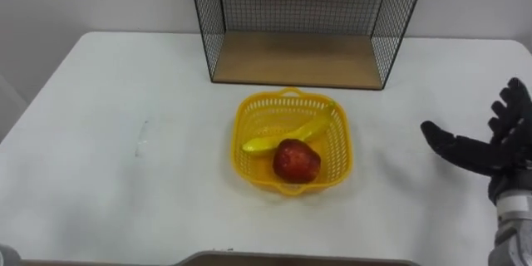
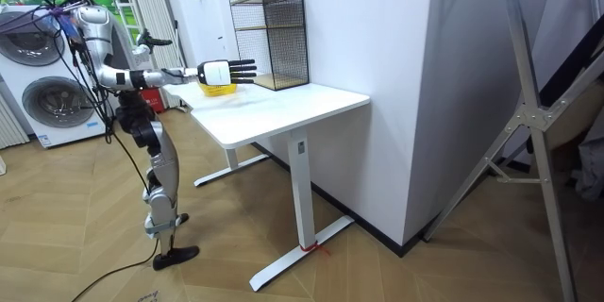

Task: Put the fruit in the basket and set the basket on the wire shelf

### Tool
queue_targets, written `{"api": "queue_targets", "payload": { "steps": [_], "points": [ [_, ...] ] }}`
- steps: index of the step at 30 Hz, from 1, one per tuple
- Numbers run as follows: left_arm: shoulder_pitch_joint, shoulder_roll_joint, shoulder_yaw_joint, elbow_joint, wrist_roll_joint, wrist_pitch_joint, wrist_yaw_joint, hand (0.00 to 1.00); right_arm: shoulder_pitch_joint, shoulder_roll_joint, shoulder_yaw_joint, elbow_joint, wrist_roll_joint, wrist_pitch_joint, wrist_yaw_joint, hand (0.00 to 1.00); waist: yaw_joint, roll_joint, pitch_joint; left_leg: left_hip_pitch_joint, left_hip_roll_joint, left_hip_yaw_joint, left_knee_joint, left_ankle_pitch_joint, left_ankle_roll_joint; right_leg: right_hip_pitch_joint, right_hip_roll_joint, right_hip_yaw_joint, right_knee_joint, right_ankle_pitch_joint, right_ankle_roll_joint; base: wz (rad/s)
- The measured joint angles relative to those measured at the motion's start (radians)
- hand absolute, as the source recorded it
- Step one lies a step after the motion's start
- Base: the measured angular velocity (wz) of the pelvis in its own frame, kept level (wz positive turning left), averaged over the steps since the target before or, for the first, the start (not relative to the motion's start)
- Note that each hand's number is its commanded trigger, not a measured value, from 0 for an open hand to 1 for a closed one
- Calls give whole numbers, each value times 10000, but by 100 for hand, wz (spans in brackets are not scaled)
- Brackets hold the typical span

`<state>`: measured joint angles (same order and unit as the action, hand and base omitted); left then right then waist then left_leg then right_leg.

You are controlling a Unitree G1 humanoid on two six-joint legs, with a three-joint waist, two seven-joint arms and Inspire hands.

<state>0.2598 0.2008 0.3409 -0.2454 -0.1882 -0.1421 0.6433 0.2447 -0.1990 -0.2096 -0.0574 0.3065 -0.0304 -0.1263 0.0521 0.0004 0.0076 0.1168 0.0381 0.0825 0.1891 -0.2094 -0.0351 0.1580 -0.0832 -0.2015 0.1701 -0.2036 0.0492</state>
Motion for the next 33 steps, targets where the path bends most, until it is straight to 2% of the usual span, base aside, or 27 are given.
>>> {"api": "queue_targets", "payload": {
  "steps": [4, 8, 10, 16, 20, 24, 26, 33],
  "points": [
    [-12, -180, -601, 18, -14, -5, -968, 0, -78, 67, 379, 0, -19, -2, 259, 0, -165, -2, -4, -13, 2, 11, 9, 0, 0, -10, 3, 12, 11, 7, 2, 0],
    [-278, -387, -1433, 740, -98, 7, -2131, 0, -216, 106, 876, 27, -407, -20, 780, 0, -217, 33, -14, -14, 14, 40, 63, 0, 0, -12, 8, 36, 18, 13, -9, -1],
    [-276, -441, -1608, 837, -181, 23, -2594, 0, -216, 110, 955, 43, -419, -20, 962, 0, -207, 32, -14, -10, 14, 51, 63, 0, 0, -12, 8, 62, 24, 17, -9, -2],
    [-276, -704, -2170, 906, -199, 23, -3404, 0, -218, 347, 1138, 59, -353, -21, 1356, 0, -234, 20, -7, 2, 18, 65, 62, 0, 0, -20, 8, 73, 29, 22, -10, 0],
    [-284, -696, -2784, 1011, -1066, 29, -3925, 0, -279, 446, 1548, 68, -336, -21, 1563, 0, -270, 4, 4, -12, 18, 65, 75, 0, 0, -78, 7, 63, 30, 27, -13, 0],
    [-288, -706, -3261, 1393, -1062, 82, -4597, 0, -449, 477, 1907, 156, -418, -21, 1742, 0, -331, -7, 11, -20, 26, 72, 83, 1, 0, -106, 7, 62, 66, 29, -15, -1],
    [-285, -709, -3431, 1511, -1049, 114, -5010, 0, -476, 538, 1996, 166, -579, -30, 1914, 0, -356, -40, 40, -25, 39, 106, 90, 1, 0, -168, 5, 79, 157, 28, -15, -4],
    [-275, -720, -3857, 1704, -1048, 119, -5536, 0, -783, 777, 2086, 503, -706, -40, 1945, 0, -582, -88, 52, -186, 33, 121, 155, 2, 2, -250, -2, 96, 185, 33, -21, 0]
  ]
}}
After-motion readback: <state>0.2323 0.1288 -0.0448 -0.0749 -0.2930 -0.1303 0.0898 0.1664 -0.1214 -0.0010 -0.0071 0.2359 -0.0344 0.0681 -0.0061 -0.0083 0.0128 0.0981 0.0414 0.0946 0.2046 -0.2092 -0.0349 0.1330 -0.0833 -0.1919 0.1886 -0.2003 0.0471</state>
